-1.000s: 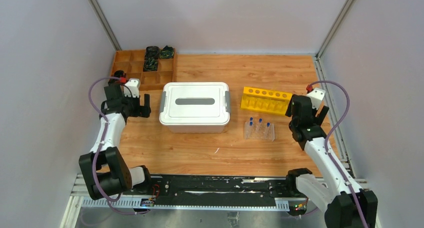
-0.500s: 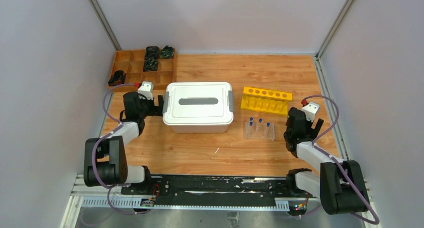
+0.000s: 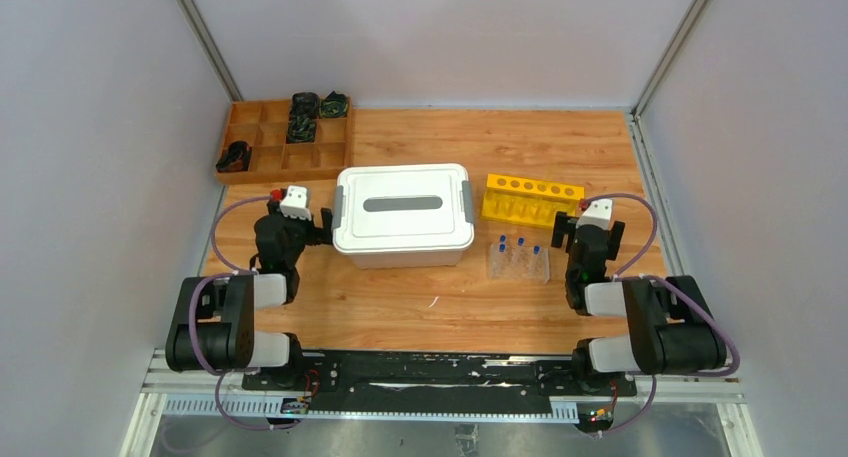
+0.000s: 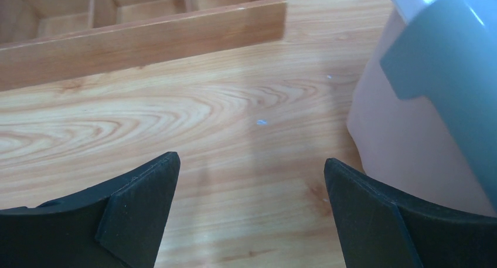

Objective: Organize the chemistry lab equipment

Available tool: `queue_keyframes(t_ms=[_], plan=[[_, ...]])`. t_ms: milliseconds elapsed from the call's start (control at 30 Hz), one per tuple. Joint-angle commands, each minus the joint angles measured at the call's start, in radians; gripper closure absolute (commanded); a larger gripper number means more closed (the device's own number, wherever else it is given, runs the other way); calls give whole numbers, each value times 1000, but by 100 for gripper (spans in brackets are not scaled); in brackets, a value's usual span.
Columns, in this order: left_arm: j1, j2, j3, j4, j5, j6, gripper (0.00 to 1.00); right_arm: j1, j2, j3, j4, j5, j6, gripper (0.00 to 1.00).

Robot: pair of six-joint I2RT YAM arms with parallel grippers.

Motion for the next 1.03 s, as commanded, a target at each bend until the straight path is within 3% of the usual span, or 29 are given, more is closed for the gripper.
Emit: queue_keyframes(t_ms=[0, 100, 167, 267, 333, 1000], plan=[[-50, 51, -110, 384, -38, 27, 0, 0, 90, -62, 285, -134, -108, 0], [-51, -2, -77, 232, -37, 55, 0, 0, 73, -14, 163, -113, -86, 0], [-51, 41, -100, 348, -38, 31, 0, -1, 78, 26, 85, -61, -57, 0], [-52, 12, -89, 278, -36, 43, 0, -1, 82, 29, 93, -58, -60, 0], [-51, 31, -100, 332, -37, 32, 0, -1, 79, 28, 90, -58, -59, 0], [-51, 28, -95, 313, -37, 36, 0, -1, 78, 29, 89, -57, -61, 0]])
